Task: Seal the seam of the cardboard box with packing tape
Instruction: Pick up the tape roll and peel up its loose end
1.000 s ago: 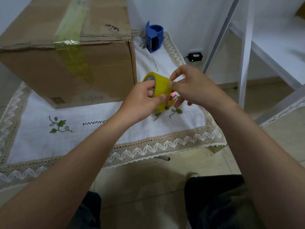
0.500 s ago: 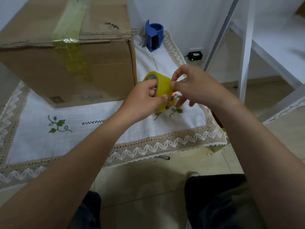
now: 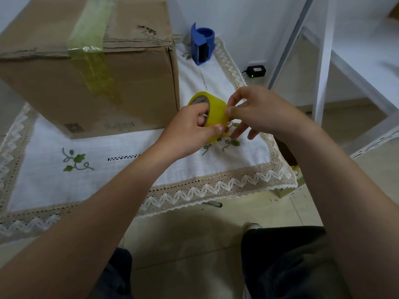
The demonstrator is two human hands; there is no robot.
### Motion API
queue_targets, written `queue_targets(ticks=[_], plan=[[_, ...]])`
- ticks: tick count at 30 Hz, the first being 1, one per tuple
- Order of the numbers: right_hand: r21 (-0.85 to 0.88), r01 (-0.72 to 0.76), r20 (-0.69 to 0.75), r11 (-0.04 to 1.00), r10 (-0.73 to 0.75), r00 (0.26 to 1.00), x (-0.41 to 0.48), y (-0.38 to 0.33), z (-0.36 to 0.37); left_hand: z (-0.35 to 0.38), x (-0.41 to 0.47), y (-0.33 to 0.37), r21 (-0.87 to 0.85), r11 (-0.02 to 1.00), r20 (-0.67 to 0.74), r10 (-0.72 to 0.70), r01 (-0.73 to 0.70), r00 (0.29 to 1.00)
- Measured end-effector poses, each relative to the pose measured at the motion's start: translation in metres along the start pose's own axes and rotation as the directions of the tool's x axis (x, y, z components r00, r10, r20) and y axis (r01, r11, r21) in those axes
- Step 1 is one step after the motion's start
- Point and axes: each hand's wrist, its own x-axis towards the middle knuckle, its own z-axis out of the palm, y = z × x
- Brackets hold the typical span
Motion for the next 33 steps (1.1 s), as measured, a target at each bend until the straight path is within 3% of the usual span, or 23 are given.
queue_targets(ticks=[9,16,33], plan=[[0.010,0.034,-0.039,0.999,-0.033,0.999,0.000,-0.003,0.004,-0.003,-0.002,-0.002,-0.003,1.000,-0.030,-0.017,0.017,0.999],[-0.204,0.150,-0.213,0.967,-0.194,0.958,0.003,0.000,0.008,0.000,-0.003,0.000,-0.044,0.999,-0.062,0.014,-0.016,0.998],[0.023,0.023,-0.032,0.999,-0.022,0.999,0.001,0.000,-0.004,0.002,-0.001,-0.004,-0.003,0.999,-0.017,0.041,-0.041,0.999]])
